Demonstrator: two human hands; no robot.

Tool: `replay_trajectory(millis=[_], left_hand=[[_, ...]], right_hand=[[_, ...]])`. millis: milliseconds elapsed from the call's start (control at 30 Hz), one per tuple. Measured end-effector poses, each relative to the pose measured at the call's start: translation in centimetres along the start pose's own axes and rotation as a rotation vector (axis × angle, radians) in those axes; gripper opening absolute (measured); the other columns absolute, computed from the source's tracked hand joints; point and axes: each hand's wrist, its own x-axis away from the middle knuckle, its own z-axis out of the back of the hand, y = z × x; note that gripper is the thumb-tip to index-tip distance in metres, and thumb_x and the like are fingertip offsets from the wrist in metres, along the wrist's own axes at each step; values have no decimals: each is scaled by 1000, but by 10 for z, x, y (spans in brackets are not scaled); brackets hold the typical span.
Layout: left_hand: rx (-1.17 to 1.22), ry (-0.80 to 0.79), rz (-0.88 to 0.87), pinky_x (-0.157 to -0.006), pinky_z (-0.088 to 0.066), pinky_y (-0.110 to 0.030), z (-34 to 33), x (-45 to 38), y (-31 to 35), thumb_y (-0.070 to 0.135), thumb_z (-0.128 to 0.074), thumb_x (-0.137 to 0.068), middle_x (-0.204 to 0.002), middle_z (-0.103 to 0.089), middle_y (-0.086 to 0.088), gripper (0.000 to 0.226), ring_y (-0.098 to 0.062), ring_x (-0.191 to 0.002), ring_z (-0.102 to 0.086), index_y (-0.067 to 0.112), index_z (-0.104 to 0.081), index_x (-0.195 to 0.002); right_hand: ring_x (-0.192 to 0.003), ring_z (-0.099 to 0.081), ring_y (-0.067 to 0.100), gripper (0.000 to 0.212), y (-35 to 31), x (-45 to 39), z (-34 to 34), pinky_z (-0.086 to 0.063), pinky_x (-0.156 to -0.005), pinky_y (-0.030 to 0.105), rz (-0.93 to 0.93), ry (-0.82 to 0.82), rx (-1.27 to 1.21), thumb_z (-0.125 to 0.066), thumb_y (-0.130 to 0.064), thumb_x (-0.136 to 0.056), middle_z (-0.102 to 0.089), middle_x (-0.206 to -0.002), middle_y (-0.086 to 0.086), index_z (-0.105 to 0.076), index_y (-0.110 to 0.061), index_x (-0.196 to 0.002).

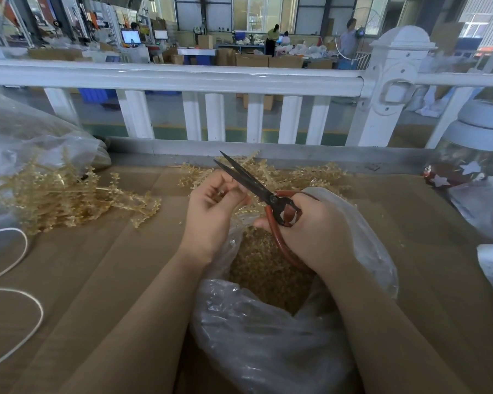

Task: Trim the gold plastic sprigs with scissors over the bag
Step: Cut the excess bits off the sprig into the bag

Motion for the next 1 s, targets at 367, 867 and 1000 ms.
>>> replay_trajectory(millis=[367, 867, 1000], left_hand=[[151, 1, 109, -63, -45, -14, -6, 0, 5, -8, -49, -96, -74, -54, -9, 20, -6, -62, -55, 5, -53, -81], [167, -108, 335, -67, -44, -23, -2, 2, 4, 28, -65, -80, -84, -68, -4, 47, -13, -68, -57, -1, -59, -116], [208, -211, 363, -75, -46, -22, -6, 6, 5, 15, -68, -78, -80, -65, -8, 17, -18, -72, -54, 2, -64, -86]], right_hand=[[-69, -64, -11, 21, -2, -6, 2, -45, -50, 6, -324, -149, -516, -81, -50, -77, -66, -69, -32, -64, -38, -77], [-59, -64, 7, 13, -3, -8, 9, -54, -56, 20, -408, -48, -763, -78, -28, -86, -70, -67, 0, -73, -18, -80], [-65, -65, 16, 15, -2, -10, 11, -59, -67, 36, -490, 11, -824, -80, -29, -84, -71, -74, 8, -73, -16, -79]])
